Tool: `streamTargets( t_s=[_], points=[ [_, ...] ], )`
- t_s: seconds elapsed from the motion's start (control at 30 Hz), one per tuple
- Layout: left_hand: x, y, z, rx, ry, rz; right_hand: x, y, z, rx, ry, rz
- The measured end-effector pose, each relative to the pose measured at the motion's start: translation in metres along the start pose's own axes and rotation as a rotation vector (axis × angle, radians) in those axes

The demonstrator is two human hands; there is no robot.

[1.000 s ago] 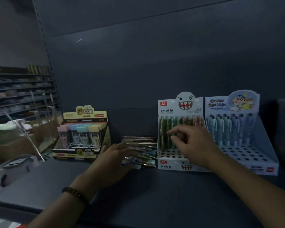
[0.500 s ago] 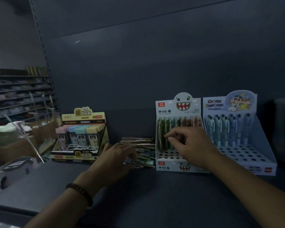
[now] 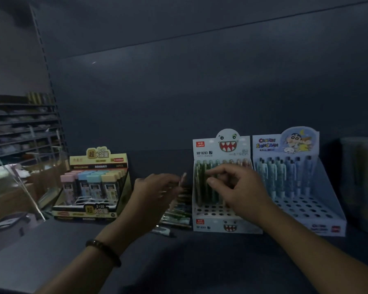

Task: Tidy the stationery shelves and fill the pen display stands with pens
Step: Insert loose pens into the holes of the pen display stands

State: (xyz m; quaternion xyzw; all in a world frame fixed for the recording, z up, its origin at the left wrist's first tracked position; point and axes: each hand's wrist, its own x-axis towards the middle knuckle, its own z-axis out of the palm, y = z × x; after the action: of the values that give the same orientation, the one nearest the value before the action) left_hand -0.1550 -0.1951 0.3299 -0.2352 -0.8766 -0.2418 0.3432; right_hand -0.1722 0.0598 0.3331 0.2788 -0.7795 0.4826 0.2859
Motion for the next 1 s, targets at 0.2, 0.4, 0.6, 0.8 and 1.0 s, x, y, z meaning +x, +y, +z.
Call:
streamTargets(
  t_s=[0.2, 0.4, 0.6, 0.8, 1.0],
  points=[
    [0.030, 0.043, 0.011, -0.515, 0.027, -0.126, 0.008, -0.008, -0.021, 0.167, 0.073, -0.005],
    [0.045, 0.074, 0.042, -0.731, -0.060, -0.150, 0.018, -0.009, -0.046, 0.221, 0.138, 0.001],
    [0.055, 0.089, 0.057, -0.726, -0.075, -0.121, 0.022, -0.002, -0.056, 0.229, 0.112, 0.009],
    [0.035, 0.080, 0.063, -0.307, -0.021, 0.041, 0.027, 0.010, -0.066, 0.097, 0.353, 0.027],
    [0.009, 0.055, 0.075, 0.003, -0.154, 0.349, 0.025, 0.024, -0.068, -0.092, 0.401, 0.022]
  ],
)
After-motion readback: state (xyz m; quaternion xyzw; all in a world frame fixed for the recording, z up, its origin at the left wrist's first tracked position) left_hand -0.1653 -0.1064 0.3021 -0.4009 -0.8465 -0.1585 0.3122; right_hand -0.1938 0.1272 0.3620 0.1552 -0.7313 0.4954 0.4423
